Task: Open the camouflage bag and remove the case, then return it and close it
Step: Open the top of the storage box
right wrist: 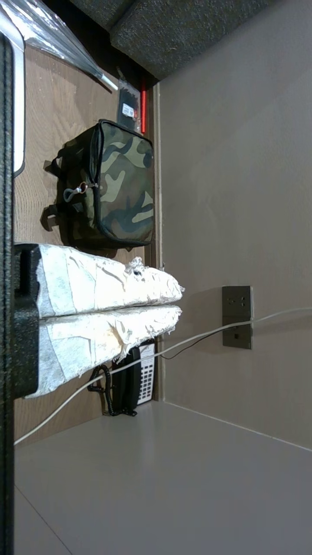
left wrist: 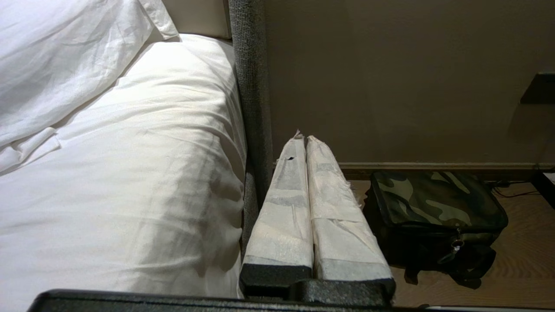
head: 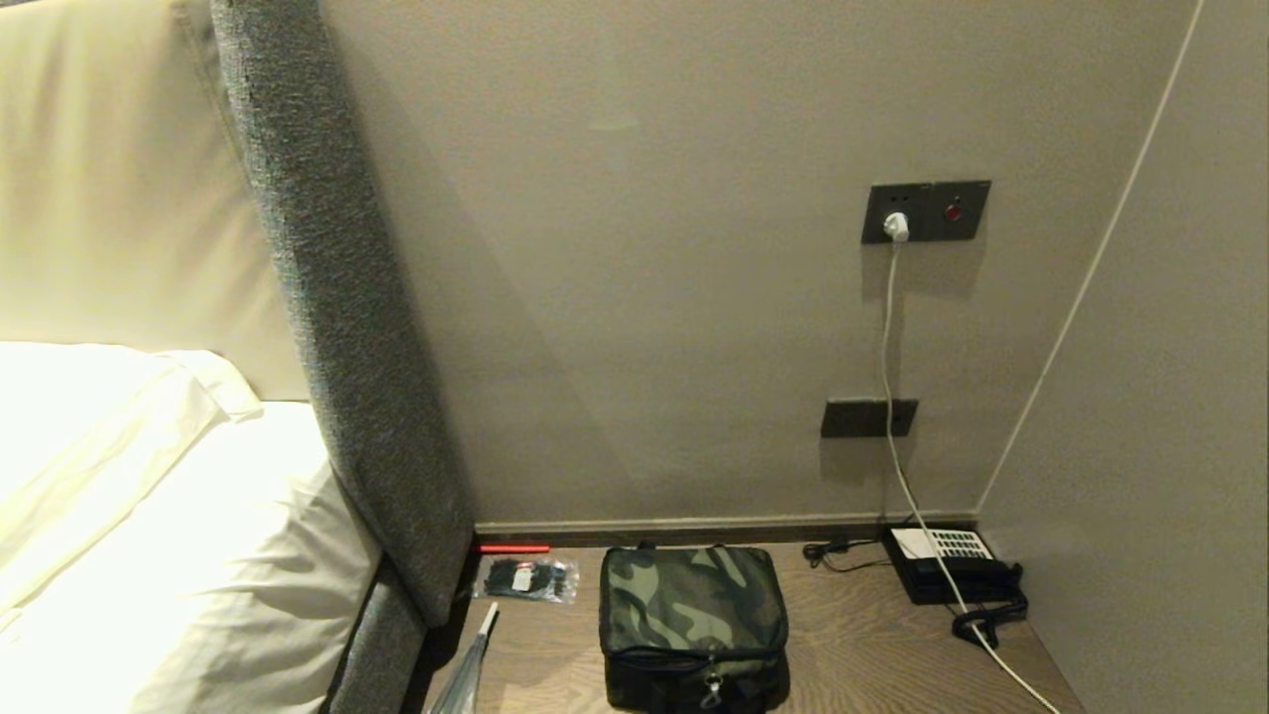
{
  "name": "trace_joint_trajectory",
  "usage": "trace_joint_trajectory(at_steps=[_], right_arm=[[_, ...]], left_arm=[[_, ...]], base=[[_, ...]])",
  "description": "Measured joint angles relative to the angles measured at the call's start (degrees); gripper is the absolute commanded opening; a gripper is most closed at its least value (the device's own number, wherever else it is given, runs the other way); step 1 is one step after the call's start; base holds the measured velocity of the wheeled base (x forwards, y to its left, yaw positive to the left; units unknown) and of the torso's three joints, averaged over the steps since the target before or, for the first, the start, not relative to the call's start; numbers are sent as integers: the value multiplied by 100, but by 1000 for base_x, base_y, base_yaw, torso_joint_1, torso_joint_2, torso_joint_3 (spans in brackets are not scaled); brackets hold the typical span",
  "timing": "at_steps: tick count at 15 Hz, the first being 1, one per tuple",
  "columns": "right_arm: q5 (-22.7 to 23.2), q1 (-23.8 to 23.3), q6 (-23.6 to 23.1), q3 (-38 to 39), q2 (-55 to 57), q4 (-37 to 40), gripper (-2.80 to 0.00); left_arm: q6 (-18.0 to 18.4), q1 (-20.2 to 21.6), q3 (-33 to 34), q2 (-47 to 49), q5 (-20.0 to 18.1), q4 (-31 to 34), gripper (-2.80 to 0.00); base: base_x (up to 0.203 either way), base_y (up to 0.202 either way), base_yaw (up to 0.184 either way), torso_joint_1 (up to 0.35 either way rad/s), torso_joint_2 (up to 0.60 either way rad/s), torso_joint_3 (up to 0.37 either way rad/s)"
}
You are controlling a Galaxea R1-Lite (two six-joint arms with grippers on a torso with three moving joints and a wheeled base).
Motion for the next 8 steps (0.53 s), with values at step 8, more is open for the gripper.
trace_joint_trajectory(at_steps=[8], right_arm=[[0,5,-1,0,0,1,-280]], left_arm=[[-110,-2,0,0,28,-28,-280]], base=[[0,0,0,0,0,0]])
